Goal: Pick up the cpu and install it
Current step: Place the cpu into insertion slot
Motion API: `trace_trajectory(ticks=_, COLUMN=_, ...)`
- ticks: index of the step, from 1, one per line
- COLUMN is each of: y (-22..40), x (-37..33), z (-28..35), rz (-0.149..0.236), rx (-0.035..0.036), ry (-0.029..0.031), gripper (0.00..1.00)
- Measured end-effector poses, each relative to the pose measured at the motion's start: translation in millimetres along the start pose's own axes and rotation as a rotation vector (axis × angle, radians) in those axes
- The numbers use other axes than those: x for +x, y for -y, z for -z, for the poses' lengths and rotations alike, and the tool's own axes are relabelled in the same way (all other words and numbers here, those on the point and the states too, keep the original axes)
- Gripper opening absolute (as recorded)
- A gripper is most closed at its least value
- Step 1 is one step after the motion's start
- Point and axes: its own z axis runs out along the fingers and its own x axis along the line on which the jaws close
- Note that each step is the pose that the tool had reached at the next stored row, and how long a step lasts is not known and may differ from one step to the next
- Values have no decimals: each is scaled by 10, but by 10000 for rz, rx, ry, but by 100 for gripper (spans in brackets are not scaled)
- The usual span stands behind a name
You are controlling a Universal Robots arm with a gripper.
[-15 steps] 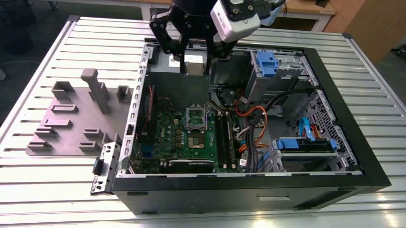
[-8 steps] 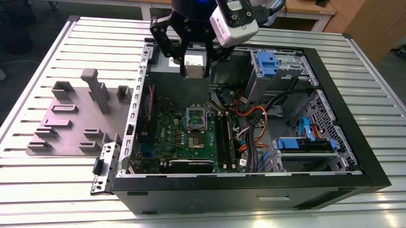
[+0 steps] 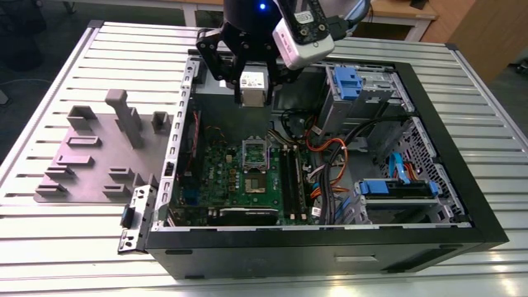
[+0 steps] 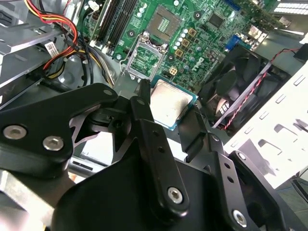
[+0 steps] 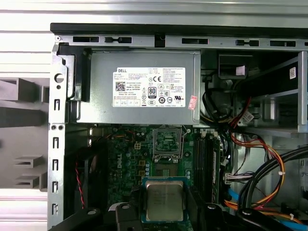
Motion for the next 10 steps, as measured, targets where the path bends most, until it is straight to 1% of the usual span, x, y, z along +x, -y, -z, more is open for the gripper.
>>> trace_trajectory(ticks=10, y=0, x=-6, z=-22, rz=-1, rx=-2, ry=1, gripper=47)
